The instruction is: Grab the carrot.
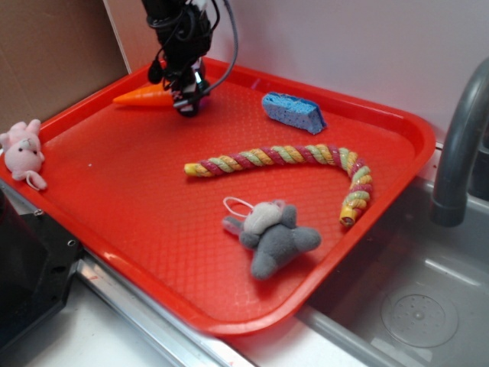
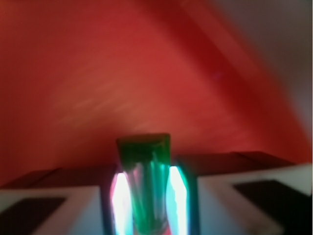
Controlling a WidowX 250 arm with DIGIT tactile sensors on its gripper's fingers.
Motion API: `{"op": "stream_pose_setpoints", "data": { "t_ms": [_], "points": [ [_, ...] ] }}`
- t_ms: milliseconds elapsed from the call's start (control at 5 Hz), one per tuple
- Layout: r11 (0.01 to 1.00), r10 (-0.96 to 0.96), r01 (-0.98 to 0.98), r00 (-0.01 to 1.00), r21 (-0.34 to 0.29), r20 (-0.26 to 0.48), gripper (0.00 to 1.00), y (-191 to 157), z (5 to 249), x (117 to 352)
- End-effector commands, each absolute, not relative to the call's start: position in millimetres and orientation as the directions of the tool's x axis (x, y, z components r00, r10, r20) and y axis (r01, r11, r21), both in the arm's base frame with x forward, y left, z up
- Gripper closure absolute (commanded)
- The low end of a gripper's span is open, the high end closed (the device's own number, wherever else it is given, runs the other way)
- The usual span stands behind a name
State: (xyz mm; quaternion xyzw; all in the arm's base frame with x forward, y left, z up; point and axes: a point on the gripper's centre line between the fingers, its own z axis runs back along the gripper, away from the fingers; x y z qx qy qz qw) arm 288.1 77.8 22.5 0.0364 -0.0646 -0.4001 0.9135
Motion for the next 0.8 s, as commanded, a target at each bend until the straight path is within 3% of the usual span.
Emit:
{"op": "stream_pose_setpoints", "data": {
  "t_ms": [0,200,400,600],
  "points": [
    [0.852,-0.524,0.489,0.782,0.189,0.339,1.00,19,140,245],
    [0.923,-0.385,0.348,0.852,0.165,0.354,1.00,9,191,227],
    [0.969,-0.243,0.247,0.910,0.031,0.336,1.00,15,244,216],
    [0.992,-0.029,0.055,0.975,-0.112,0.222,1.00,30,287,227]
  ]
}}
